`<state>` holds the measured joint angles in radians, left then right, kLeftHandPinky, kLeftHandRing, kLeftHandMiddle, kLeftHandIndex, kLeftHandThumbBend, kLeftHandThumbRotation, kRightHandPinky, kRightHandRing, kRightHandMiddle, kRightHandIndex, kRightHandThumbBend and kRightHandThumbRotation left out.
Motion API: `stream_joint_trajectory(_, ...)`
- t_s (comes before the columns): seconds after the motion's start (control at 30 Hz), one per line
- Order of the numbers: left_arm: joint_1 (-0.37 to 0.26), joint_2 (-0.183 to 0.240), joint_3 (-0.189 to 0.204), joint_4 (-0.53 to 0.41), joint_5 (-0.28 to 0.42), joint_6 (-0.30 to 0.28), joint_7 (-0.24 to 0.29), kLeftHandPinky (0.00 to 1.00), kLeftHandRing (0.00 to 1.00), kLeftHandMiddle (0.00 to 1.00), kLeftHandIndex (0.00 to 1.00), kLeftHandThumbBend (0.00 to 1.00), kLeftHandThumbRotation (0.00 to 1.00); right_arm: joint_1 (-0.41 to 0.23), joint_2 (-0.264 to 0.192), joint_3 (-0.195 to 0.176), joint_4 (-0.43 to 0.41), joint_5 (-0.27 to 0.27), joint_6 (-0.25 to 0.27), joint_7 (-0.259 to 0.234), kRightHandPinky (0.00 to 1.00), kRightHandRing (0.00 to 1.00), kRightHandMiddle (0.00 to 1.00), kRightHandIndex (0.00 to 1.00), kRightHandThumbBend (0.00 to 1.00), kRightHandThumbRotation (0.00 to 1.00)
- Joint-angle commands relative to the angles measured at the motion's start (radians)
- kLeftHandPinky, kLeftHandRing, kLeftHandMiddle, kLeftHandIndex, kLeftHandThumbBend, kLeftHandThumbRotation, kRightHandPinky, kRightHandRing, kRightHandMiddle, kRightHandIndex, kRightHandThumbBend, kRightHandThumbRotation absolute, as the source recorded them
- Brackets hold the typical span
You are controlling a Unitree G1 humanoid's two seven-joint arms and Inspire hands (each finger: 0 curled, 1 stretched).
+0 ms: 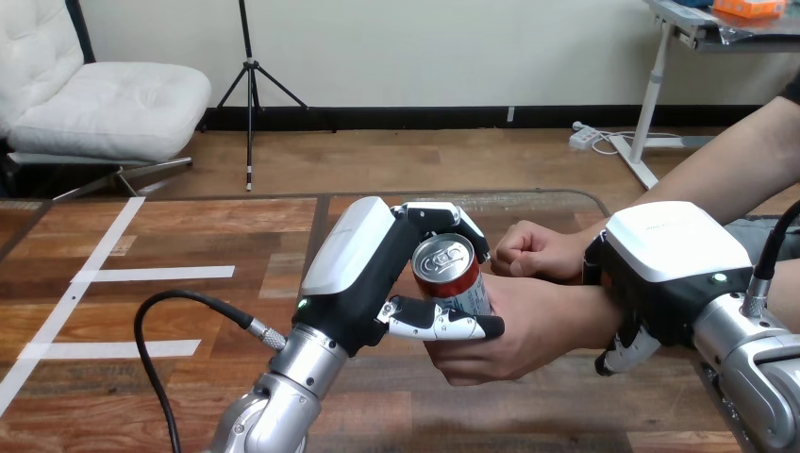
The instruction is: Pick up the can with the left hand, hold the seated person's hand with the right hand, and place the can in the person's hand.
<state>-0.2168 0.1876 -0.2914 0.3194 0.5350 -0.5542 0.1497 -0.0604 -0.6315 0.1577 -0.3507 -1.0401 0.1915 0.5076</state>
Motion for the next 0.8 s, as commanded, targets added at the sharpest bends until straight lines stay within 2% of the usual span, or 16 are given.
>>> stream_joint_trajectory(0.0, -0.036, -0.019, -0.008, -0.034, -0.015, -0.020, -0.002, 0.32, 0.37, 0.44, 0.48, 0.64, 0.00, -0.079, 0.018, -0.013, -0.030, 0.010, -0.003, -0.016, 0.22, 0.30, 0.39, 0.50, 0.87, 0.00)
stream_joint_trajectory(0.57, -0.028, -0.007, -0.005, -0.031, -0.019, -0.023, 0.001, 0.31, 0.37, 0.44, 0.48, 0.64, 0.00, -0.094, 0.031, 0.000, -0.042, 0.005, -0.003, 0.001, 0.23, 0.31, 0.40, 0.49, 0.86, 0.00)
stream_joint_trajectory(0.77, -0.025, -0.005, -0.004, -0.031, -0.019, -0.024, 0.003, 0.31, 0.37, 0.44, 0.48, 0.64, 0.00, -0.096, 0.029, 0.004, -0.041, 0.004, -0.025, -0.020, 0.22, 0.30, 0.38, 0.49, 0.88, 0.00)
